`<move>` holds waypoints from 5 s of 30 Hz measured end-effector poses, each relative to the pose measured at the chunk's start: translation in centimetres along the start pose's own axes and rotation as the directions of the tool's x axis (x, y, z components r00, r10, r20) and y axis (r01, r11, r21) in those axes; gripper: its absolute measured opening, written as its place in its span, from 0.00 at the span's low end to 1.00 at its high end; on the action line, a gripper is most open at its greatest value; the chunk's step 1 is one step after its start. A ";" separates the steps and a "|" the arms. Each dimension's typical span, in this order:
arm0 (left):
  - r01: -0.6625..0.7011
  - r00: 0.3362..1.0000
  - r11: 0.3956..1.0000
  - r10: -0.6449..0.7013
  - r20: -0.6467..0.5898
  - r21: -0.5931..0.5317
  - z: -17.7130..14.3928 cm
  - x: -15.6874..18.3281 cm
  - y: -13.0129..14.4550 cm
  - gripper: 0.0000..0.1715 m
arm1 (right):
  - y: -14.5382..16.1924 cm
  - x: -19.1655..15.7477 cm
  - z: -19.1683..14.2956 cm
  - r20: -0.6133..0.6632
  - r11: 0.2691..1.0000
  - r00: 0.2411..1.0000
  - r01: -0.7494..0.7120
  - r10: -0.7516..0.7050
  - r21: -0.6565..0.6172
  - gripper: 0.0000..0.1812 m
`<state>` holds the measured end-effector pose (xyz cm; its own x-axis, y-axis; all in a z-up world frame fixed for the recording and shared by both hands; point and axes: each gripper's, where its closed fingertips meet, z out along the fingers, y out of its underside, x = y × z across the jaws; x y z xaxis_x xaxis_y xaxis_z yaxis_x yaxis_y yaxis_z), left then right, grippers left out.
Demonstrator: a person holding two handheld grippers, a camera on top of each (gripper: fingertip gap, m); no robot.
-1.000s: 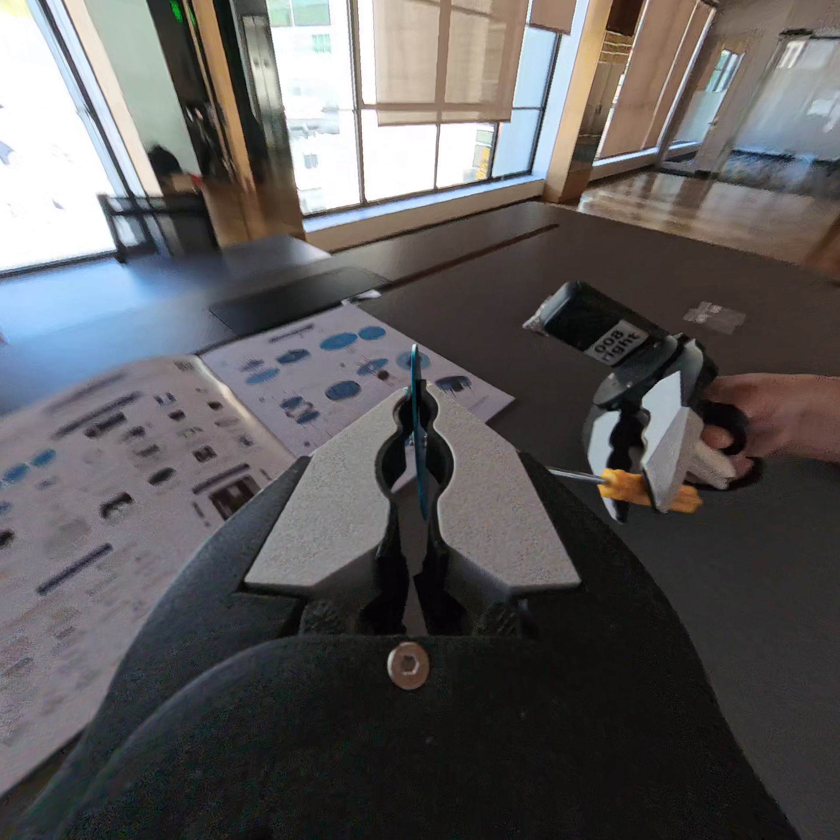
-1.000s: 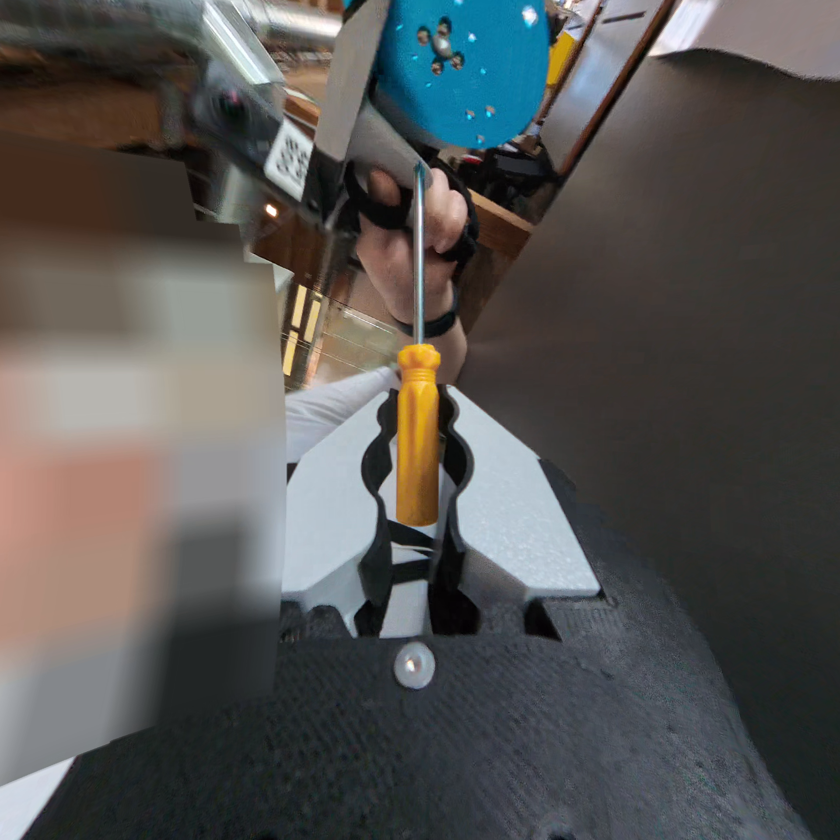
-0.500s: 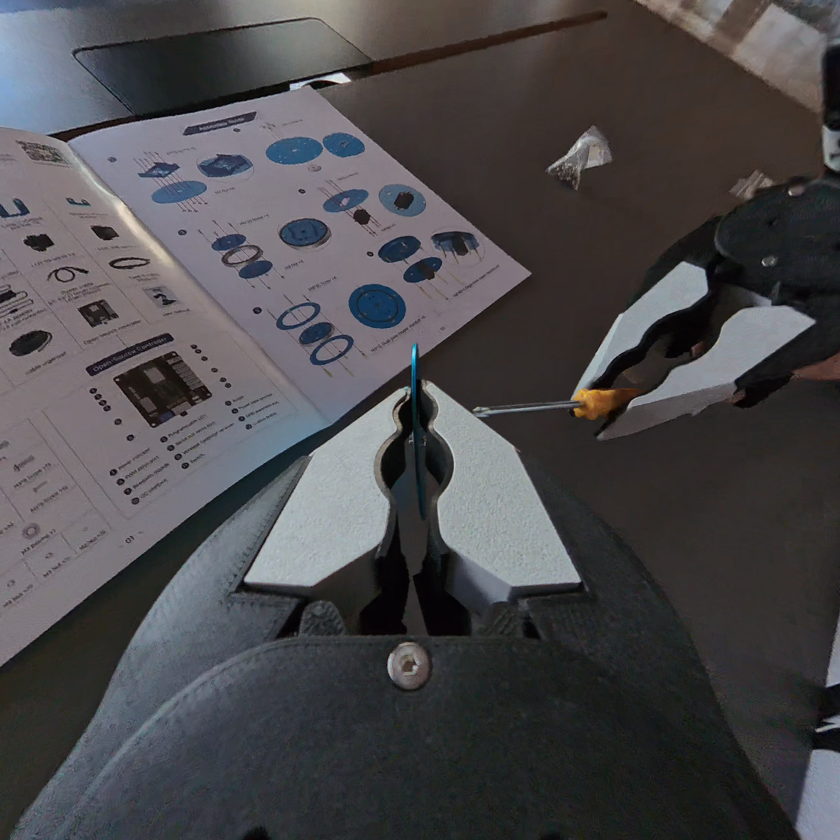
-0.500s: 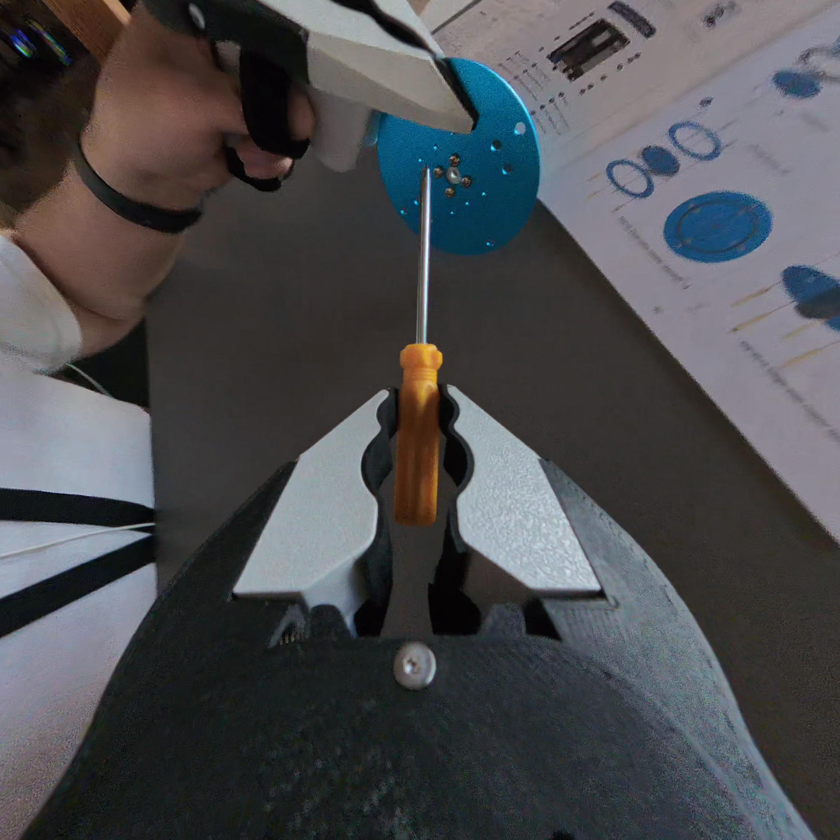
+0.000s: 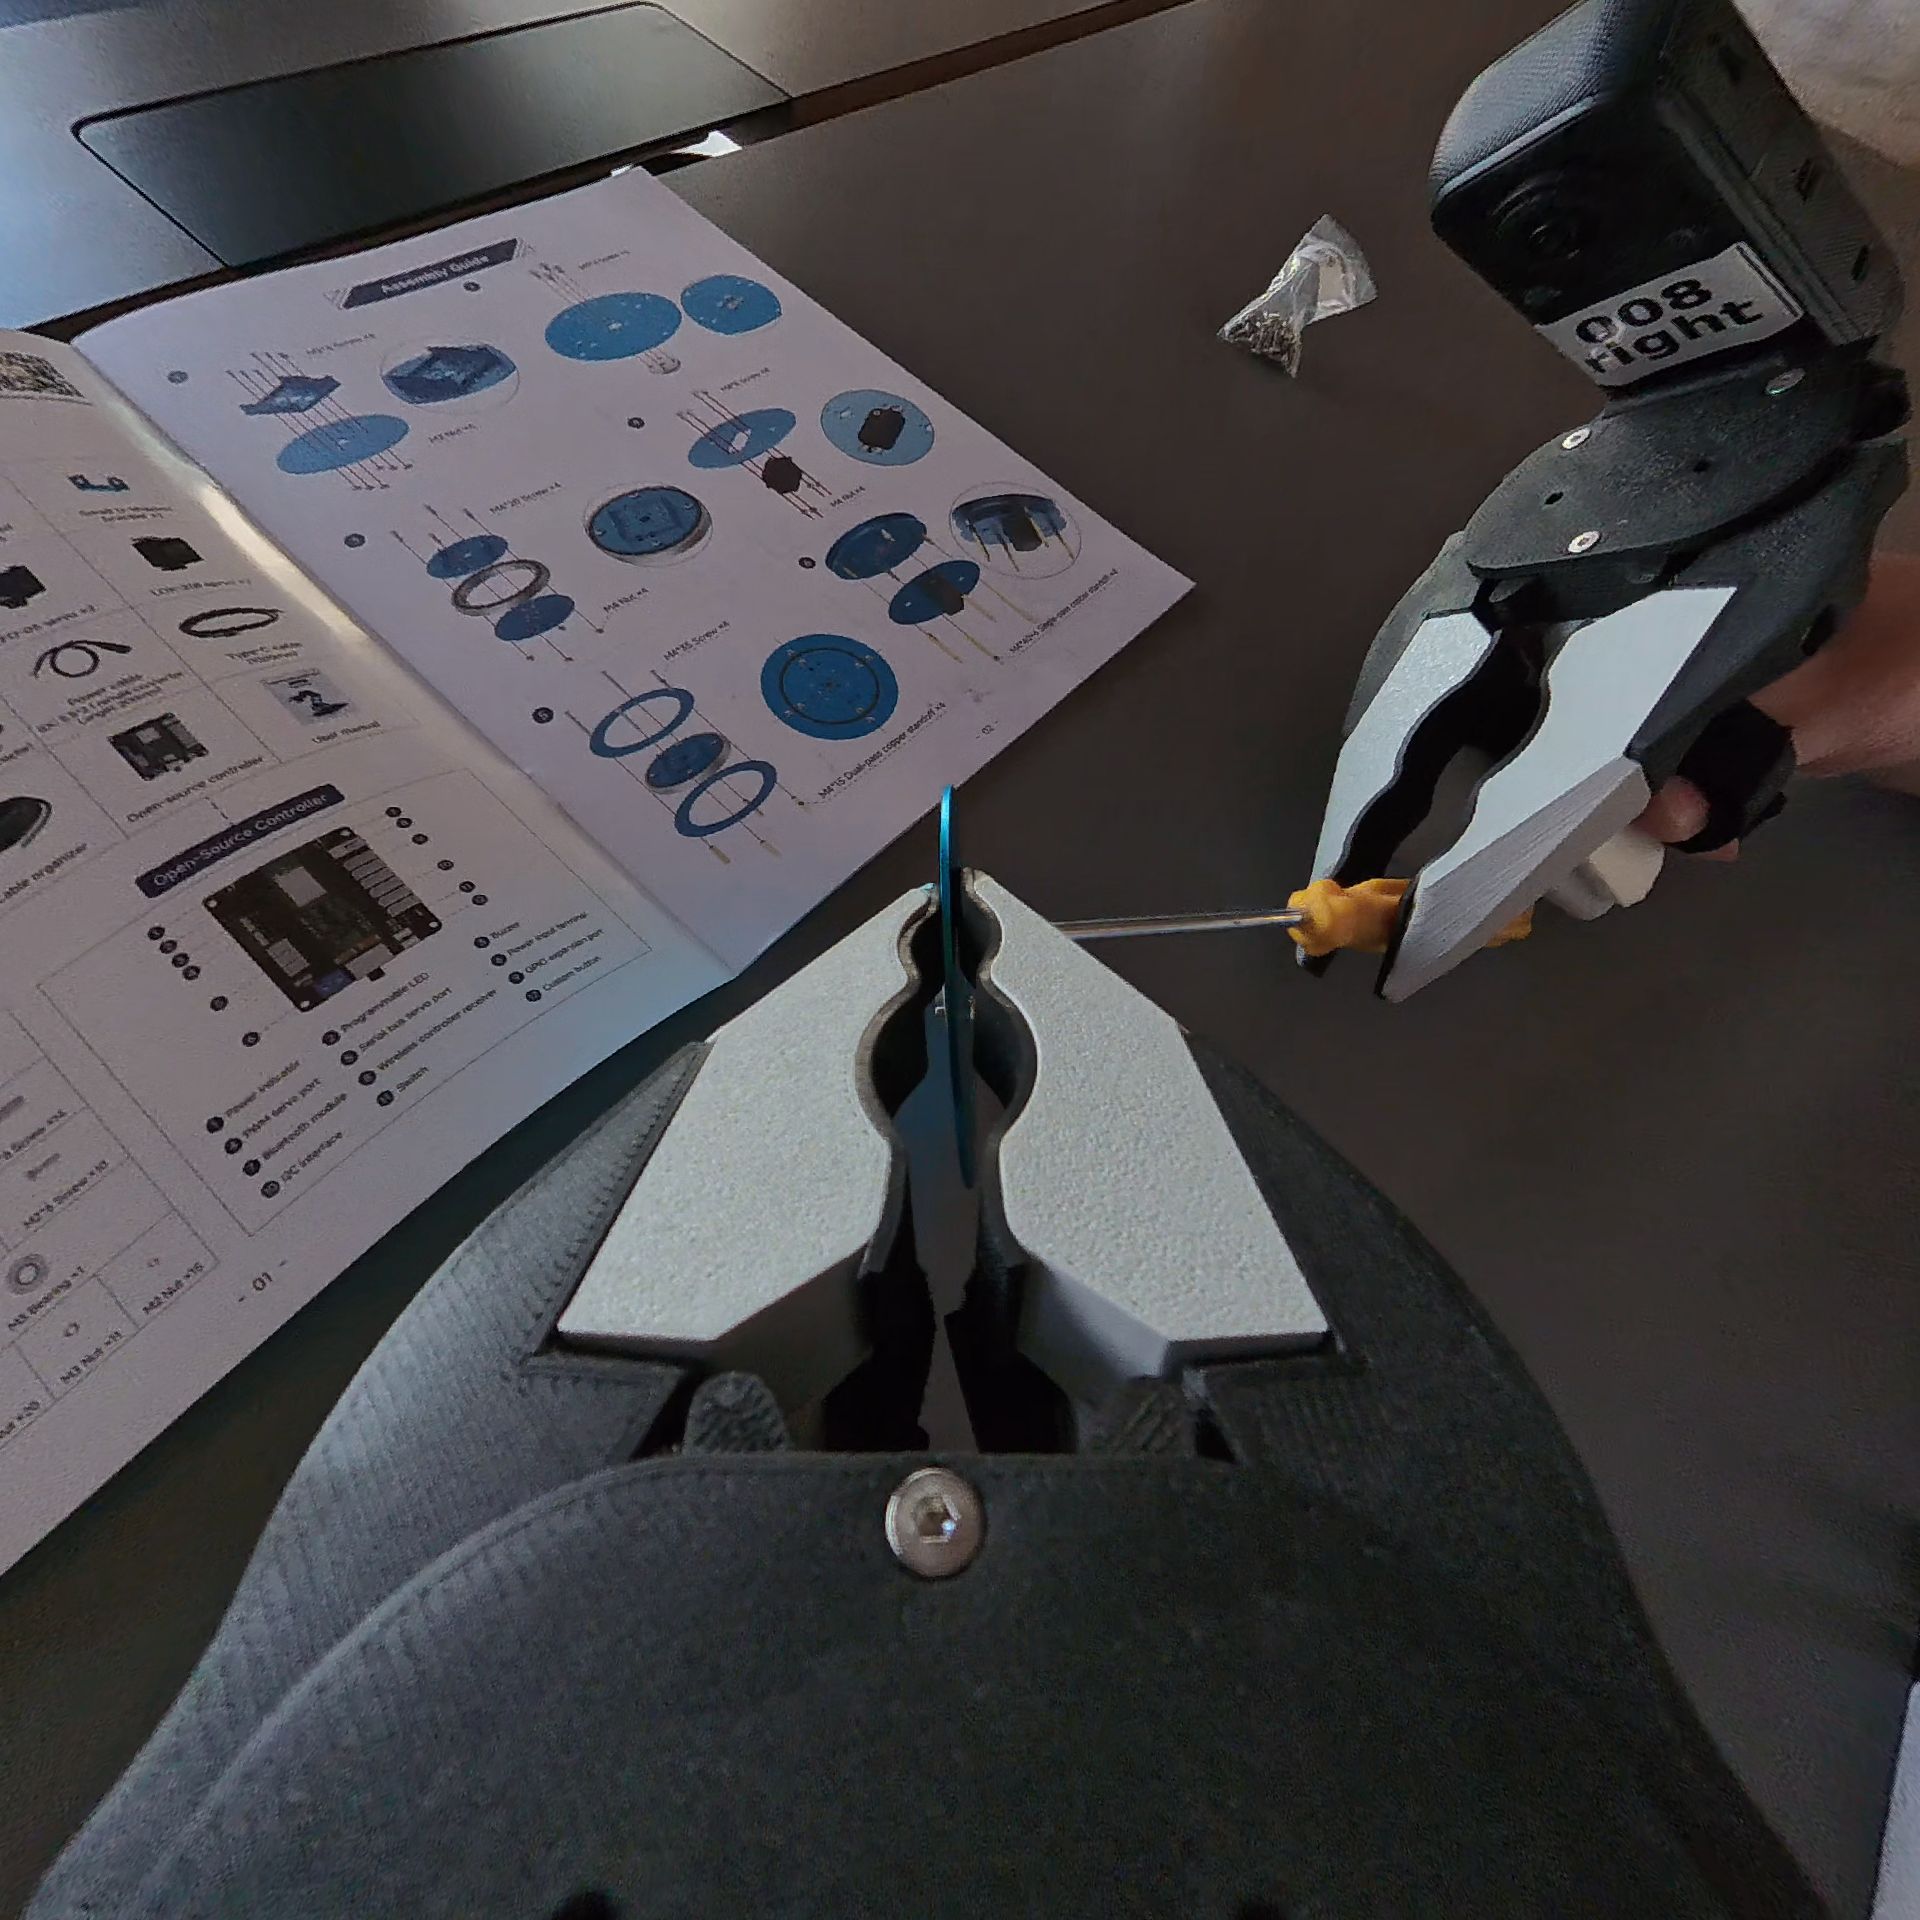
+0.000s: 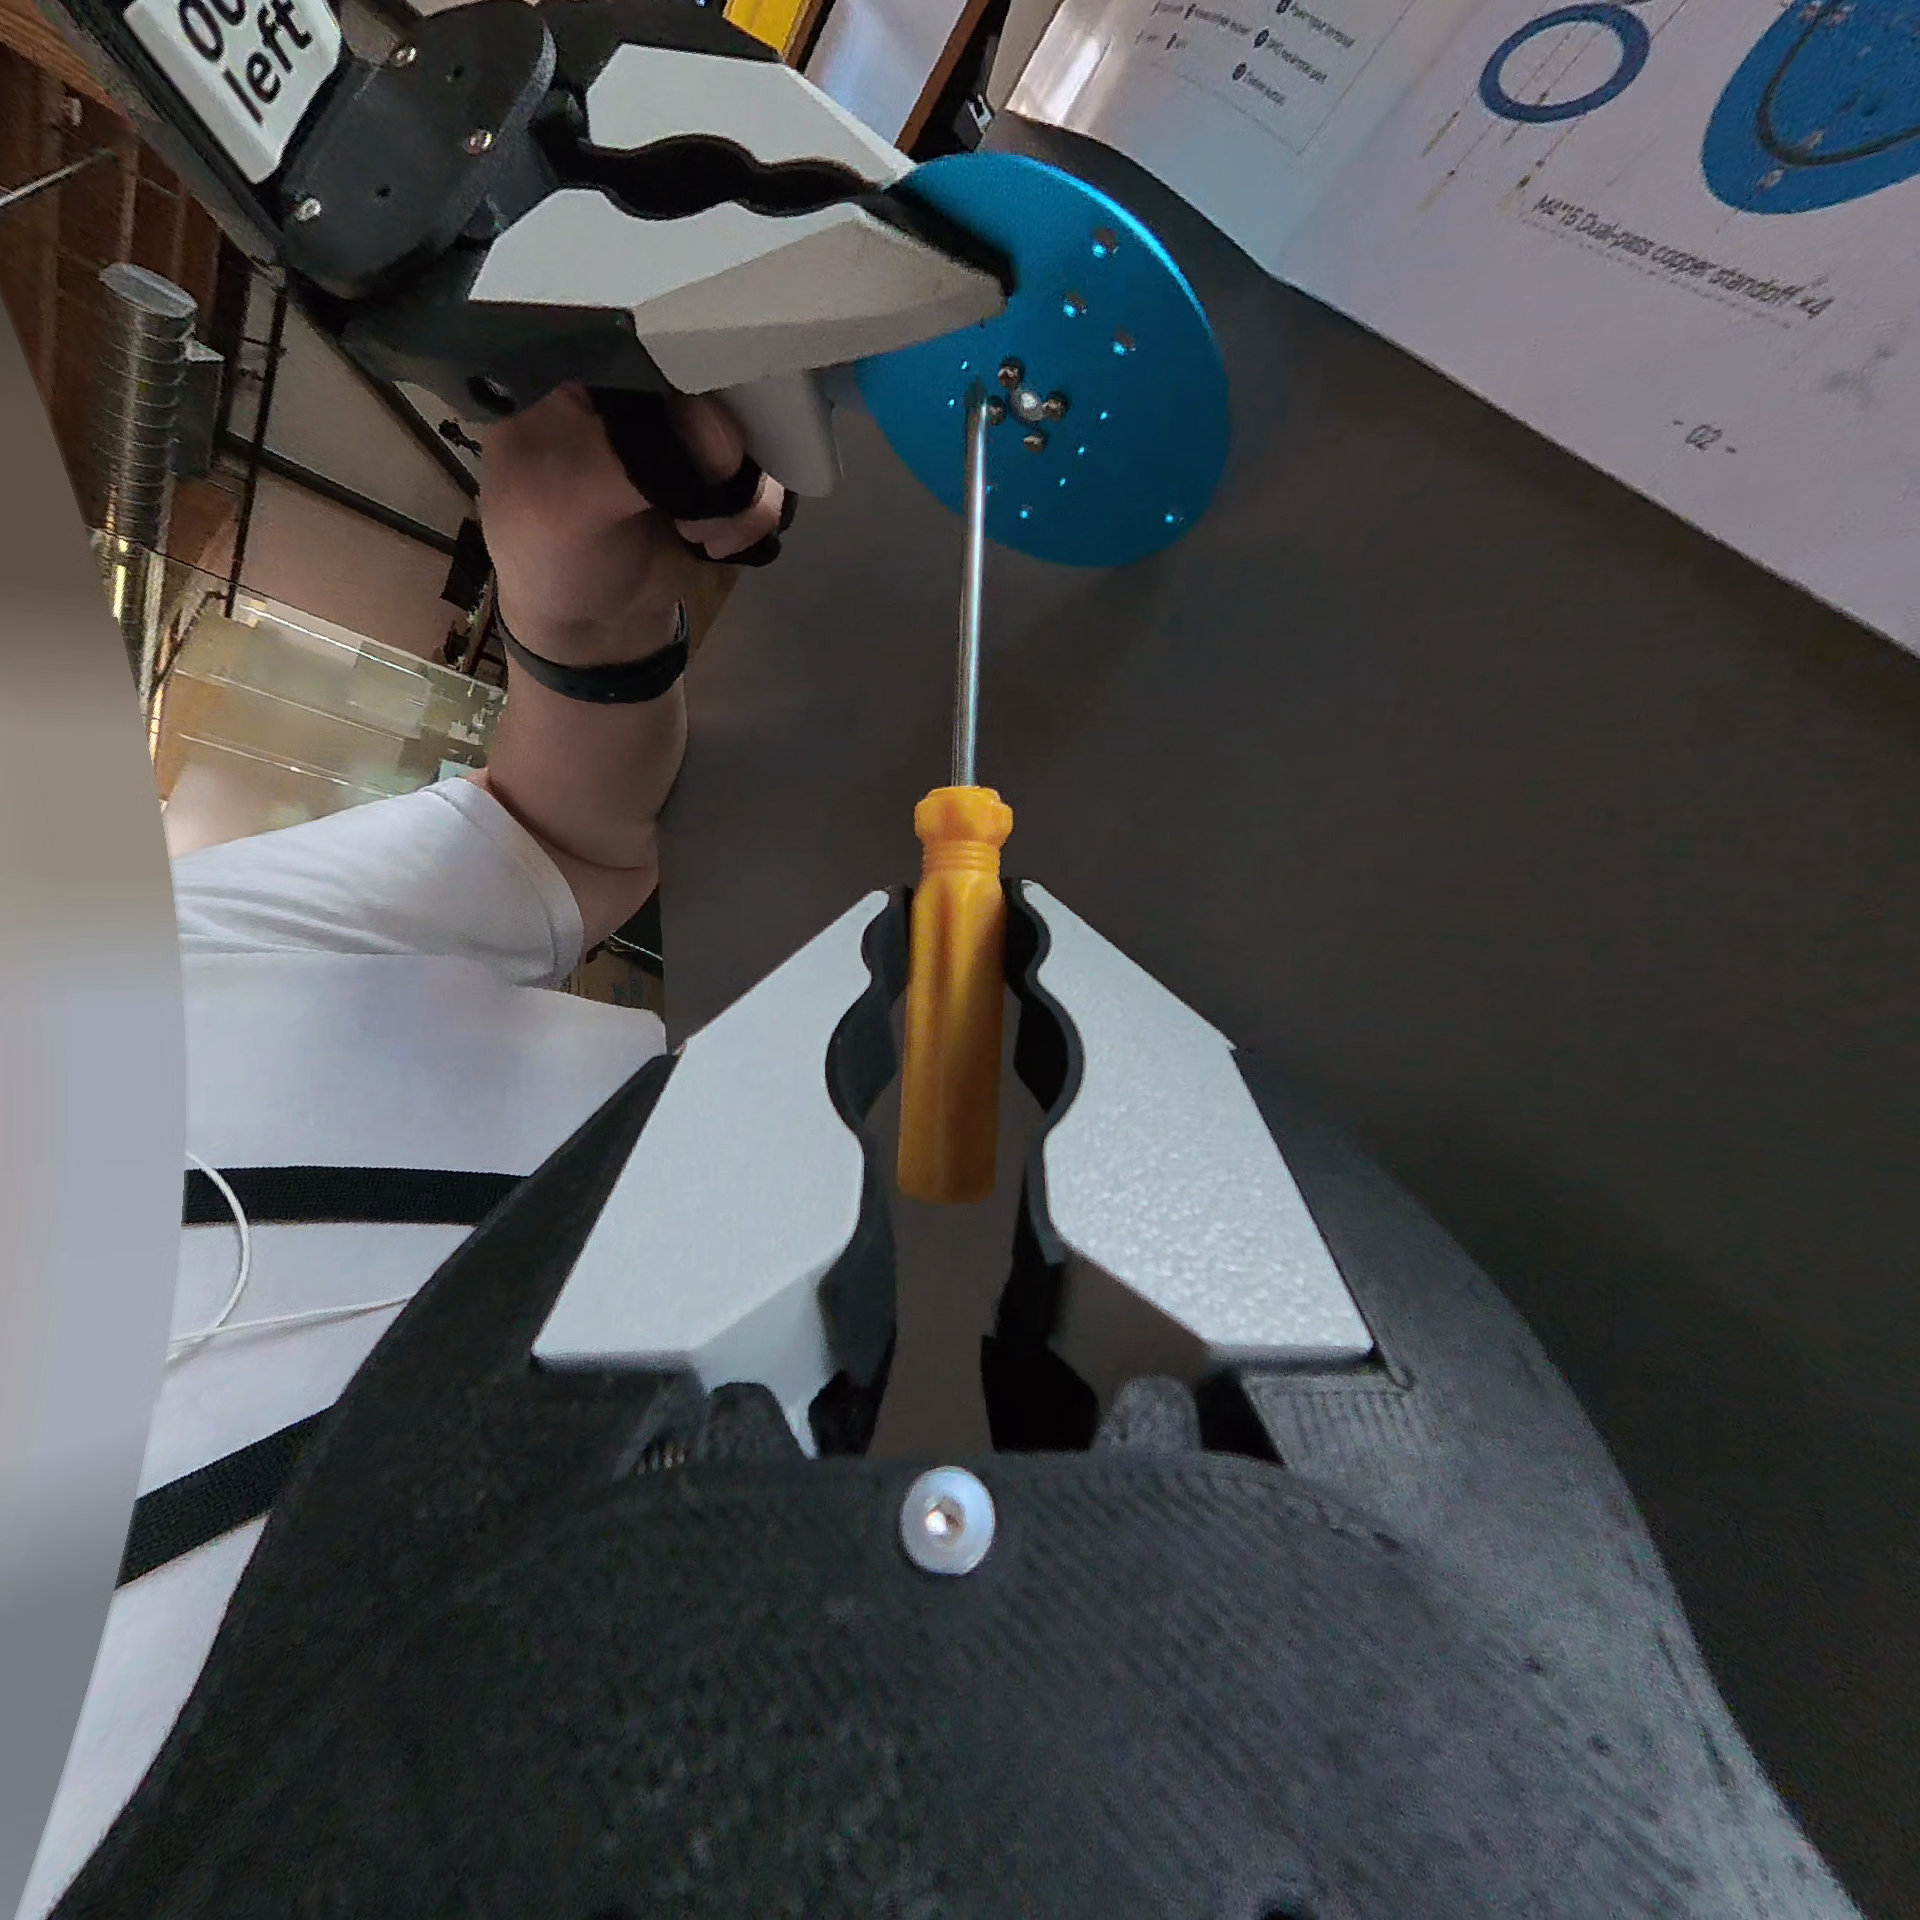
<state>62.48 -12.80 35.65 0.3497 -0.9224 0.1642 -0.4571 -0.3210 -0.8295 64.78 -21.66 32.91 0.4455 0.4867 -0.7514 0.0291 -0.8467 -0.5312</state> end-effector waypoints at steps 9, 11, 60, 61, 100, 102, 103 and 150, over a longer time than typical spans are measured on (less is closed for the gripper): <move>-0.032 0.999 0.999 0.032 0.010 0.001 0.2 0.5 0.0 0.00 | 0.2 0.1 0.4 -0.007 1.000 1.000 -0.005 0.005 -0.011 0.09; -0.037 0.999 0.999 0.037 0.013 0.000 0.2 0.4 0.0 0.00 | 0.2 0.3 0.4 -0.011 1.000 1.000 -0.008 0.008 -0.012 0.09; -0.242 0.923 0.932 0.137 0.359 0.269 -3.6 -0.4 -6.4 0.00 | -7.0 -3.6 -2.3 0.268 0.874 0.947 -0.276 0.177 0.400 0.09; -0.245 0.924 0.934 0.144 0.354 0.261 -3.3 -0.5 -6.2 0.00 | -6.8 -3.4 -2.2 0.269 0.874 0.946 -0.282 0.183 0.397 0.08; -0.142 0.984 0.979 0.155 -0.086 0.149 -0.6 1.2 -1.5 0.00 | -1.1 5.5 -4.2 -0.314 0.765 0.699 0.611 -0.642 -0.203 0.09; 0.046 0.978 0.990 -0.017 -0.207 0.136 -0.7 1.7 -1.6 0.00 | -0.2 5.5 -3.6 -0.274 0.753 0.701 0.612 -0.658 -0.242 0.10; 0.113 0.967 0.985 -0.079 -0.243 0.129 -0.8 1.7 -1.6 0.00 | -0.2 5.4 -3.5 -0.274 0.753 0.702 0.614 -0.658 -0.236 0.09; 0.123 0.992 0.992 -0.123 0.011 0.013 0.5 0.4 -0.1 0.00 | -4.1 0.8 -5.1 -0.523 0.151 -0.296 0.743 -0.800 -0.652 0.09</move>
<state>63.04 -12.98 35.58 0.4126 -0.8732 0.2593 -0.4000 -0.4294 -0.8097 69.57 -18.89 36.47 0.3127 0.4207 0.8516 0.9187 0.0935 -0.3836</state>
